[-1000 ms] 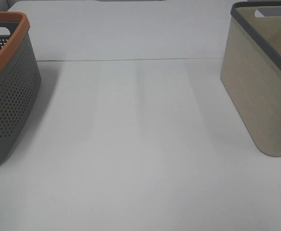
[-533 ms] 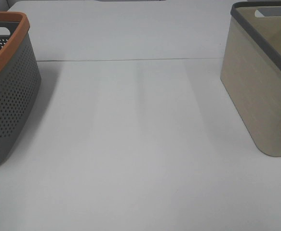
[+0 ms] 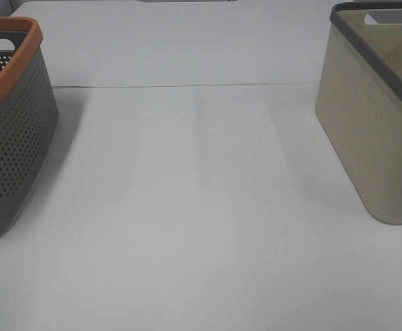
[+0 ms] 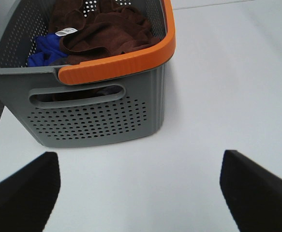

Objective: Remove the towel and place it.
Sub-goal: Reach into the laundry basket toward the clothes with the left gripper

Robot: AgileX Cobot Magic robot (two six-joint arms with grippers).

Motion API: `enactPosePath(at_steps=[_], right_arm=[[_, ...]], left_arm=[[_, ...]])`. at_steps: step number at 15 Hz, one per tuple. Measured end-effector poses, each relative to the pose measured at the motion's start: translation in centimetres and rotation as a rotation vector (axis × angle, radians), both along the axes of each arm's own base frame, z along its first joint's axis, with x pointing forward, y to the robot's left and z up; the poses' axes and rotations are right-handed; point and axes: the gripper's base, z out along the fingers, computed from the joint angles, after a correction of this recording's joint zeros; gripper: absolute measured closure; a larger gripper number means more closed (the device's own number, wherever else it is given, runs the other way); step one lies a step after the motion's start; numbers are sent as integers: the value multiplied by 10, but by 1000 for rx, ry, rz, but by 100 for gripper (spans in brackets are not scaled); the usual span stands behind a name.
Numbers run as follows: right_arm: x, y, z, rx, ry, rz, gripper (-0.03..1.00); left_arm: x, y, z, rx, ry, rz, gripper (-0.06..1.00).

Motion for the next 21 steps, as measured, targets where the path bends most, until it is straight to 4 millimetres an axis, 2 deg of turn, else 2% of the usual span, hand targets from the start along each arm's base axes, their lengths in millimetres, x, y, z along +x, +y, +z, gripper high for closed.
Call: enactPosePath(at_steps=[21], right_arm=[[0,0,0,0,0,0,23]], left_arm=[[0,0,0,0,0,0,9]])
